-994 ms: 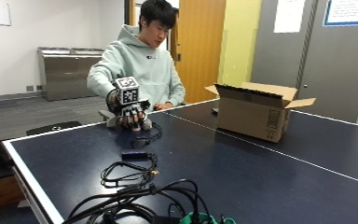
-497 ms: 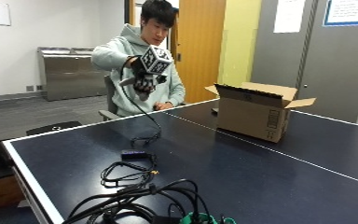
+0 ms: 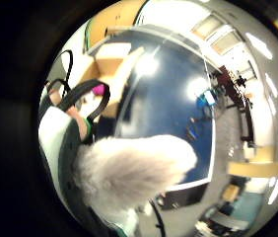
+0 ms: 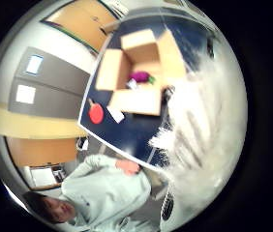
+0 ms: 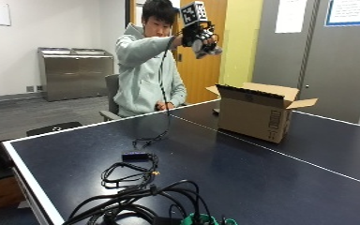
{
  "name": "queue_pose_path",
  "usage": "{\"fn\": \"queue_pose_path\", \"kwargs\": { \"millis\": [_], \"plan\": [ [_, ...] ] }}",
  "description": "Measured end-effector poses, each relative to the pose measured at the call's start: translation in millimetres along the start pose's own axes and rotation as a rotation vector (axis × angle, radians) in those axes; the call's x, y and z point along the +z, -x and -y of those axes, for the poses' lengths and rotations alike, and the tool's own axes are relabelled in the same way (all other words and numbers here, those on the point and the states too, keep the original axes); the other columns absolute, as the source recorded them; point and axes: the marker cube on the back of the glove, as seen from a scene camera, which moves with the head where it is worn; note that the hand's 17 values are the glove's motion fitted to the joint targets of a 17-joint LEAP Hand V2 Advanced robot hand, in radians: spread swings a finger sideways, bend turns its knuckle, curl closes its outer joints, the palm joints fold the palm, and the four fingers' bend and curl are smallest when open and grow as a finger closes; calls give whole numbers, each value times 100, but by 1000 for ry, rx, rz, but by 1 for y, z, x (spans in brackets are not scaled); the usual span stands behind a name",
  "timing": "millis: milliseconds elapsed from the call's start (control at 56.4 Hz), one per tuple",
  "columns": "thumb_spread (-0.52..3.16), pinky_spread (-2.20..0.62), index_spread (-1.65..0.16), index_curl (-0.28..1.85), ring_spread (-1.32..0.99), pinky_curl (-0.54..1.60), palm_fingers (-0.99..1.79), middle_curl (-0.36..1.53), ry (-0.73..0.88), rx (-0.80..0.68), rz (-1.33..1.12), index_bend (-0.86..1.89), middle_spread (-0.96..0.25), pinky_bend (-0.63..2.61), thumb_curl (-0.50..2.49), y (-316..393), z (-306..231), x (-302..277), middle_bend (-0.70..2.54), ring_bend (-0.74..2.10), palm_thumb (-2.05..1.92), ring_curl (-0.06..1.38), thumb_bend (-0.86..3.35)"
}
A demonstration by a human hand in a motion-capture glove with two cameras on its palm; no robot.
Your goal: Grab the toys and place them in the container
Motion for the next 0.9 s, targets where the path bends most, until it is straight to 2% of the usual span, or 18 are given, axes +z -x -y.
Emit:
{"fn": "queue_pose_path", "kwargs": {
  "millis": [18,53,142,195,231,319,390,444,479,497,515,532,550,639,728,799,870,905],
  "plan": [
    [47,-36,-33,78,-33,46,104,64,-33,77,-27,63,-20,88,93,-12,16,7,94,116,66,57,10],
    [46,-36,-33,79,-33,46,103,65,-83,118,-35,62,-20,89,94,-17,37,16,94,116,66,58,10],
    [46,-35,-33,84,-33,47,96,66,-157,-64,108,59,-20,90,97,59,42,25,94,116,67,59,10],
    [46,-35,-34,86,-33,47,94,67,-167,41,135,58,-20,91,99,74,60,37,93,116,67,59,10],
    [46,-35,-34,87,-33,48,92,67,-166,54,138,57,-20,92,100,85,68,46,93,116,67,59,10],
    [47,-35,-35,91,-34,48,90,69,-177,-191,119,55,-20,93,103,108,73,70,93,117,67,59,9],
    [49,-34,-35,94,-34,48,84,69,-69,43,57,51,-21,95,104,90,95,92,92,118,66,60,9],
    [58,-33,-34,94,-33,50,60,69,39,115,-112,36,-21,100,102,42,111,114,85,119,61,61,4],
    [80,-26,-32,92,-32,52,18,66,75,108,-175,28,-20,97,93,30,114,121,75,111,42,60,-5],
    [82,-21,-32,90,-27,55,-24,62,78,107,-189,23,-17,102,88,28,115,122,62,94,29,58,-13],
    [84,-17,-30,88,-22,57,-49,60,74,111,-191,18,-14,108,84,26,116,123,52,80,19,56,-16],
    [88,-16,-31,85,-21,54,-40,58,66,115,-181,16,-13,106,81,28,116,124,50,77,17,55,-13],
    [88,-12,-30,80,-18,52,-55,54,56,115,-160,11,-10,107,78,33,115,123,42,61,10,49,-15],
    [97,-4,-27,64,-10,45,-46,46,40,100,-128,5,-5,101,69,43,110,121,22,32,-1,35,-8],
    [102,1,-25,54,-5,42,-40,41,12,79,-185,3,-2,95,62,14,114,118,13,20,-3,30,-5],
    [105,4,-23,48,-2,41,-37,38,14,-147,18,4,-1,91,57,96,79,102,11,17,-3,28,-4],
    [107,5,-23,42,-1,39,-35,35,20,-20,67,5,0,89,53,126,71,94,11,15,-2,27,-4],
    [108,6,-22,40,0,39,-34,34,12,-62,69,6,0,88,52,129,66,91,11,15,-2,27,-3]
  ]
}}
